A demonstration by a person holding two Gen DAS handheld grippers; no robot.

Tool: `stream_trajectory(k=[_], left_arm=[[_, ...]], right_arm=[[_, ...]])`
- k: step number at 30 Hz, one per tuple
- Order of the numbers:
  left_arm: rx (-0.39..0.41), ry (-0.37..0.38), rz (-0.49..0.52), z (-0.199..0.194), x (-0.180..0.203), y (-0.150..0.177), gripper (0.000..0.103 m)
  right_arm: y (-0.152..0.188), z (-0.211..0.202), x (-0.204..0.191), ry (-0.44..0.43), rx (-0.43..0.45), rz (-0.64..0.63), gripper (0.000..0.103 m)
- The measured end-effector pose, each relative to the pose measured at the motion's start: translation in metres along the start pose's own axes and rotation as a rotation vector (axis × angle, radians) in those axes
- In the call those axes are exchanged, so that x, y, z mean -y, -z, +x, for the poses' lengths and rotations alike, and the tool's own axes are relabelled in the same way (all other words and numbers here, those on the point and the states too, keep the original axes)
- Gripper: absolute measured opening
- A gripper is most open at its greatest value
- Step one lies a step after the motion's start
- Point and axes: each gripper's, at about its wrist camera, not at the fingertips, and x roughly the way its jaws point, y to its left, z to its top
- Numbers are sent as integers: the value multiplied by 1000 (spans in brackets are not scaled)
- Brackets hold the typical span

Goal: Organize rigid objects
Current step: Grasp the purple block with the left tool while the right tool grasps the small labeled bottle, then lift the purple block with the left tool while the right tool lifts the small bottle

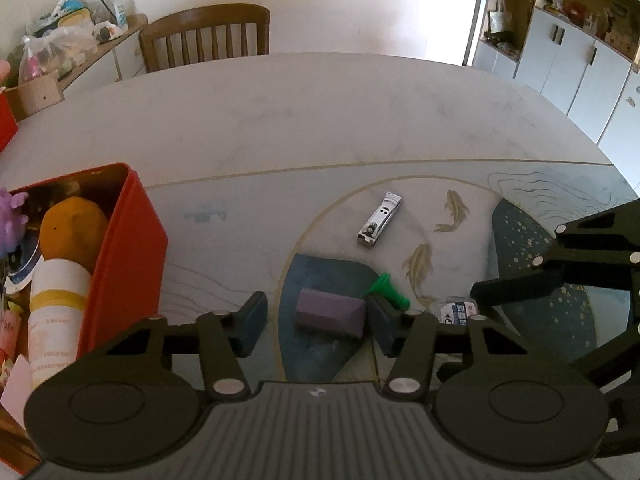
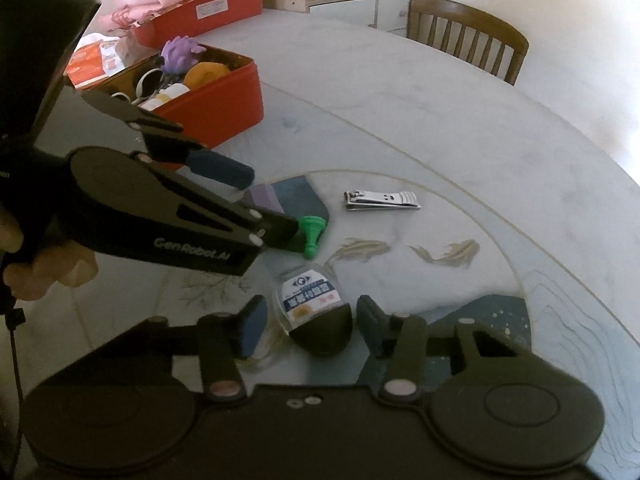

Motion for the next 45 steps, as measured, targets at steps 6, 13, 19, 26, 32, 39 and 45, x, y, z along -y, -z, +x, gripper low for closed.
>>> stream_trajectory(k=[6, 13, 19, 26, 32, 39, 45], left_arm=[[3, -12, 3, -1, 0, -1, 36], [-9, -32, -8, -8, 0, -2, 36], [-8, -23, -31, -25, -4, -1, 36], [11, -10, -61, -52, -8, -1, 36], [39, 2, -61, -74, -11, 3, 36], [38, -6, -86, -86, -22, 11, 36], [34, -22, -101, -93, -31, 19, 36]], right_arm=[[0, 0, -3, 21, 4, 2, 40], [3, -9, -5, 54, 16, 62, 40], [3, -29, -8, 76, 41, 109, 38], [3, -49, -14, 116, 62, 141, 7], [11, -50, -15, 135, 50, 156, 3], [18, -44, 2, 178, 40, 232, 38], [15, -28, 12, 157, 46, 229, 53]])
